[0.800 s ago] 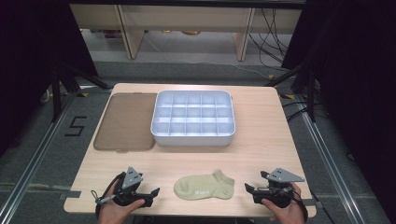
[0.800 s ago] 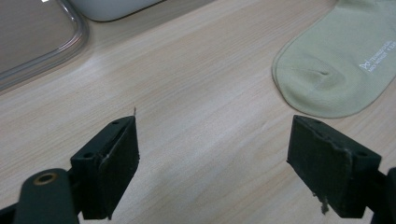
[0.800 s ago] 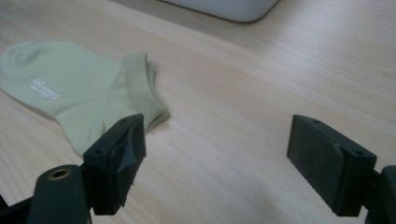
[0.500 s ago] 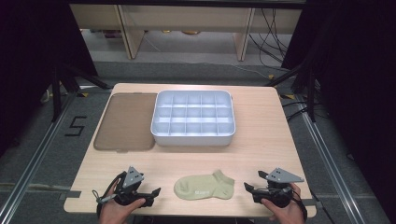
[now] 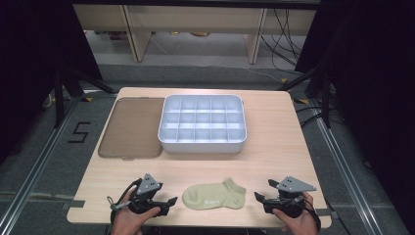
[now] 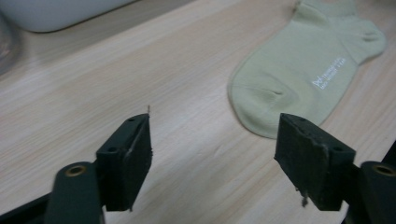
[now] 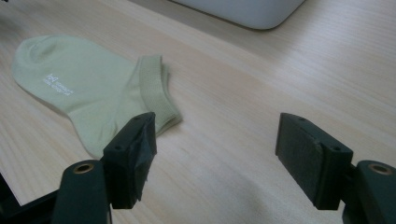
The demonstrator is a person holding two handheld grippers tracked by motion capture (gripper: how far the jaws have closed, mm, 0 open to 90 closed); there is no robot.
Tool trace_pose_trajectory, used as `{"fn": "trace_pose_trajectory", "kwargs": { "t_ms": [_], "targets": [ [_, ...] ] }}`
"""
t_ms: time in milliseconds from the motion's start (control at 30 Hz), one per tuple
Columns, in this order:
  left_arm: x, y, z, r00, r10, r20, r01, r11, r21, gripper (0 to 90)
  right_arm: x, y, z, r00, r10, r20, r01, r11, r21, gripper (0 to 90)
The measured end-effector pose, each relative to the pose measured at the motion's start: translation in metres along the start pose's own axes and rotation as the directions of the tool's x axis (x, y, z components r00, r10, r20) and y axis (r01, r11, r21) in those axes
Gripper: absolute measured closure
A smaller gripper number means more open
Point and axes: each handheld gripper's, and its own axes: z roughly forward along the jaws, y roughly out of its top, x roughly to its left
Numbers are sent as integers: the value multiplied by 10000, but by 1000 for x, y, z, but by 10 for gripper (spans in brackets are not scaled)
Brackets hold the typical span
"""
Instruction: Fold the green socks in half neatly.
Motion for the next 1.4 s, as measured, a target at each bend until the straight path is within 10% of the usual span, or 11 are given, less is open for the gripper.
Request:
{"fn": "trace_pose_trajectory", "kwargs": {
  "t_ms": [67,800,933,1100,1400],
  "targets": [
    [-5,5,7,9997,141,182,-142,9999,48,337,5,-1,-1,9988,482,129,-484,9988,100,305],
    [-20,20,42,9946,935,444,-967,9924,761,668,4,1,1,9998,-69,-212,68,10000,-56,302],
    [-18,18,44,9962,507,709,-550,9967,598,762,6,2,2,9996,-264,-77,263,9994,-219,317],
    [-16,18,43,9957,331,866,-377,9980,516,842,13,4,3,9993,-66,-372,60,9999,-158,407],
    [-18,24,35,9949,494,885,-545,9970,557,850,26,17,11,9895,-1265,-700,1221,9904,-647,734]
  ]
}}
